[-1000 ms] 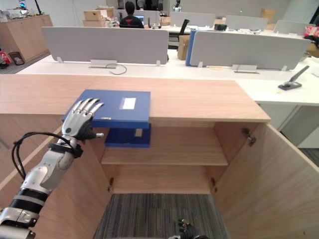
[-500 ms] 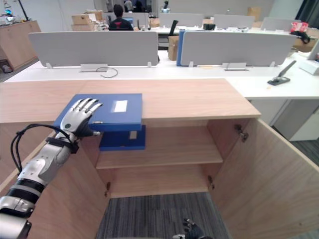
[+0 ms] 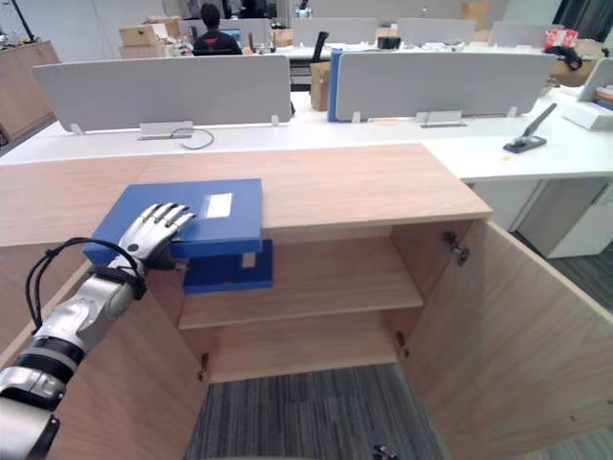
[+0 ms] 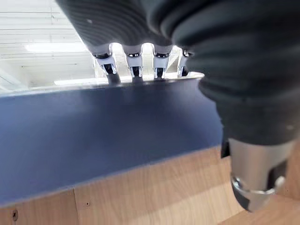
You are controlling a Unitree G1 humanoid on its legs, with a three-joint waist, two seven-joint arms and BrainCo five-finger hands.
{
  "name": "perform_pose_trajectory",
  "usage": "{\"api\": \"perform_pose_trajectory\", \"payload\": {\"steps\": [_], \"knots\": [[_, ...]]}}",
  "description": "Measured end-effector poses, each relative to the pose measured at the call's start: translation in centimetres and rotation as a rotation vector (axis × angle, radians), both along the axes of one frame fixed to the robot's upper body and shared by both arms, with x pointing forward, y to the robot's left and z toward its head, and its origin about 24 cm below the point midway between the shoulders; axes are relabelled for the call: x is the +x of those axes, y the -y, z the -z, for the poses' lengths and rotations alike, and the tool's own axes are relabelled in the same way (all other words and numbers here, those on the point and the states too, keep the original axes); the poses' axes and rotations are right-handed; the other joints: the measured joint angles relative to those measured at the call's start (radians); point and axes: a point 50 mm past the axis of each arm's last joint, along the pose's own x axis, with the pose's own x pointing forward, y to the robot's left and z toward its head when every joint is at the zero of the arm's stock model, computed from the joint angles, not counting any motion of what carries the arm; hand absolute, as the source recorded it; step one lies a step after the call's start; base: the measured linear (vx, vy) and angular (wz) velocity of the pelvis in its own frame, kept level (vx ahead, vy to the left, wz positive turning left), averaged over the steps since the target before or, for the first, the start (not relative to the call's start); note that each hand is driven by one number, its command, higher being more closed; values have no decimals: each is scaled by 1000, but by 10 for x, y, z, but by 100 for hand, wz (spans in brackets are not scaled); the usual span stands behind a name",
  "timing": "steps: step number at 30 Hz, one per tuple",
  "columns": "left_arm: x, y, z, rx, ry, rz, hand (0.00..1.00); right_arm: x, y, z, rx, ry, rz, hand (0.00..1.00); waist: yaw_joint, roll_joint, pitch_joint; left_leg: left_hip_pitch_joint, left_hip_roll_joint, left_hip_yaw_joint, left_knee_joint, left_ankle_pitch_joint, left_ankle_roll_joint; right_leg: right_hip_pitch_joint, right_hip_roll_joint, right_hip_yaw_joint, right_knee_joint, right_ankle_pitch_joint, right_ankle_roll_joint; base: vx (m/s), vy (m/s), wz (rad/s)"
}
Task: Walk over to the cabinet, pick up the folder, carry it to the office cabinet, place the folder inside the office cabinet, then close the office cabinet door
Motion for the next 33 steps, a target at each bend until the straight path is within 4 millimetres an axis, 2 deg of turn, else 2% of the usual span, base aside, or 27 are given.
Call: {"api": "perform_pose_trajectory", "payload": {"steps": [11, 12, 18, 27, 33], "knots": [[6, -11, 5, 23, -35, -53, 0, -1, 1, 0, -8, 3, 4, 0, -19, 2, 1, 4, 3, 16, -1, -2, -1, -3, 2, 15, 1, 0, 0, -17, 2, -2], [7, -13, 5, 24, -37, -60, 100, 0, 1, 0, -9, 4, 4, 0, -21, 3, 2, 4, 3, 17, -1, -2, -1, -4, 2, 16, 1, 0, 0, -15, -1, -3], [14, -17, -5, 15, 7, -90, 100, 0, 1, 0, -15, 8, 5, 0, -28, 5, 3, 5, 4, 25, -1, -7, -3, -5, 2, 23, -1, 0, 0, -12, 1, -3], [15, -27, -2, -1, 13, -169, 100, 1, 3, 0, -20, 3, -4, 0, -32, 13, 8, 14, 10, 50, -1, -17, -10, -5, 7, 44, -8, 1, -1, -9, -1, -7], [17, -25, 1, -27, 22, -189, 100, 2, 5, 0, -31, -5, -18, 0, -33, 14, 18, 18, 16, 49, -1, -19, -13, 0, 13, 44, -12, 1, -2, 0, 0, 0]]}}
